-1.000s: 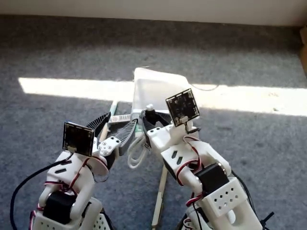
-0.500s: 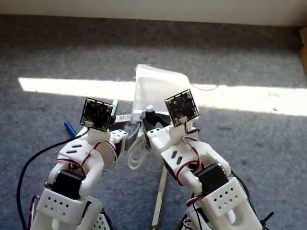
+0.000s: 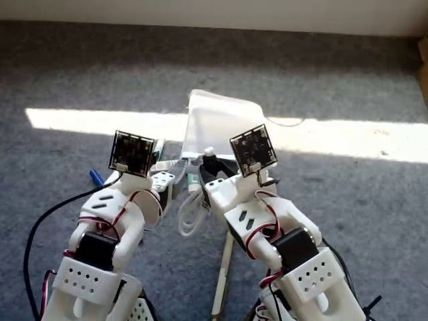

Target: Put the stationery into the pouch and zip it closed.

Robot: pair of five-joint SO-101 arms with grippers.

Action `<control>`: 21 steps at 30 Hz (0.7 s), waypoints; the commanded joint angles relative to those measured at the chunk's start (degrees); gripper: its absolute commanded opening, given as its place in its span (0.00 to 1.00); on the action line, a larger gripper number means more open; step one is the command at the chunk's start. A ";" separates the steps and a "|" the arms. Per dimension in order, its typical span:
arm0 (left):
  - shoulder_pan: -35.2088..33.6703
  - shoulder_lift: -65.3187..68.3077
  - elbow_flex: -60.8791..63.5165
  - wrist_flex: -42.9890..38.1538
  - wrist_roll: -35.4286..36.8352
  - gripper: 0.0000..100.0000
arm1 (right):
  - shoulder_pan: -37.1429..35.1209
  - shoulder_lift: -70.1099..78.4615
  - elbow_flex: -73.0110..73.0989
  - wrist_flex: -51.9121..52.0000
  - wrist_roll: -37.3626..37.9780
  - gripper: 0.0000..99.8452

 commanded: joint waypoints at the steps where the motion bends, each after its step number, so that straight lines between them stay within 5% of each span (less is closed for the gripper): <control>1: -0.66 4.70 -2.77 -3.52 -0.44 0.19 | -0.31 -1.63 -0.57 -1.19 0.35 0.00; 16: -1.19 7.96 -3.30 -4.22 -0.62 0.01 | 0.40 -4.79 -0.48 1.89 0.62 0.00; 21: -1.27 7.96 -3.38 -4.22 -0.62 0.01 | 6.11 -10.42 -0.48 4.62 0.70 0.00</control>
